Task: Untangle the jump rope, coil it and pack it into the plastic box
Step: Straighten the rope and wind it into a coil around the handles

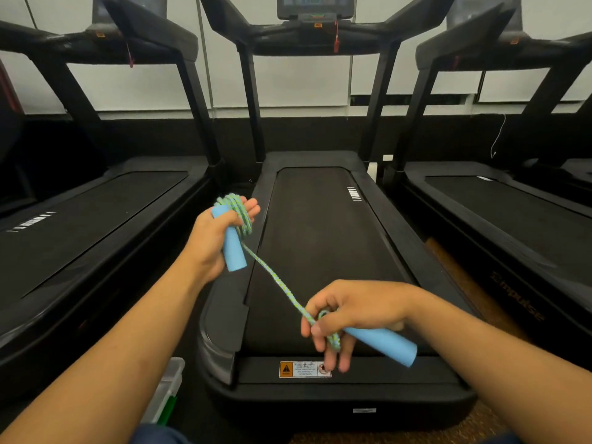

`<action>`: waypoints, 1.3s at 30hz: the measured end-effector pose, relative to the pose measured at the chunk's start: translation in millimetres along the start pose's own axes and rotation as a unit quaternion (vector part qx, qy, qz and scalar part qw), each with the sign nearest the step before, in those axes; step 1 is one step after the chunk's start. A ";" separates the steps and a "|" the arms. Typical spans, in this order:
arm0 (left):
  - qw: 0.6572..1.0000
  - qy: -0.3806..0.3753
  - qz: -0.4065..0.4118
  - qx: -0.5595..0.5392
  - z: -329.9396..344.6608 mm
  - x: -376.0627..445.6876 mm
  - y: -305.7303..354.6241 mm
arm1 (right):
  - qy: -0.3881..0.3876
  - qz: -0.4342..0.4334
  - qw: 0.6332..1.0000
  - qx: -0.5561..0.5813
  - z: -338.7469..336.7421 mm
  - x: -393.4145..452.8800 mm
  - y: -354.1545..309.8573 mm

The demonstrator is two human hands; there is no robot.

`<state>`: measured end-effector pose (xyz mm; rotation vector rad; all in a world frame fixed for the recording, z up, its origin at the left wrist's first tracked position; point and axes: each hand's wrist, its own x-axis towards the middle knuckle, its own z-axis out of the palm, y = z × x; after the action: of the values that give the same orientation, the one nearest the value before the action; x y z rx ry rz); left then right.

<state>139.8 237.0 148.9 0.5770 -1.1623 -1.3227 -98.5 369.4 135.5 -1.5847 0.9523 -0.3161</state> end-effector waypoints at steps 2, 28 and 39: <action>0.992 -0.036 -0.030 0.115 -0.6 -6.9 -7.9 | 0.009 -0.029 1.000 -0.003 -5.0 -13.1 -15.2; 0.924 -0.349 -0.138 -0.074 70.4 -48.5 18.6 | 0.262 -0.058 0.963 -0.024 -17.3 18.5 23.4; 0.981 -0.172 -0.071 0.050 53.4 -31.5 13.2 | 0.191 -0.084 0.958 -0.199 4.9 -15.6 -19.2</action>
<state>103.1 284.0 170.3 0.5234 -1.4985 -1.5350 -97.4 383.4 156.5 -2.0253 1.2340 -0.5937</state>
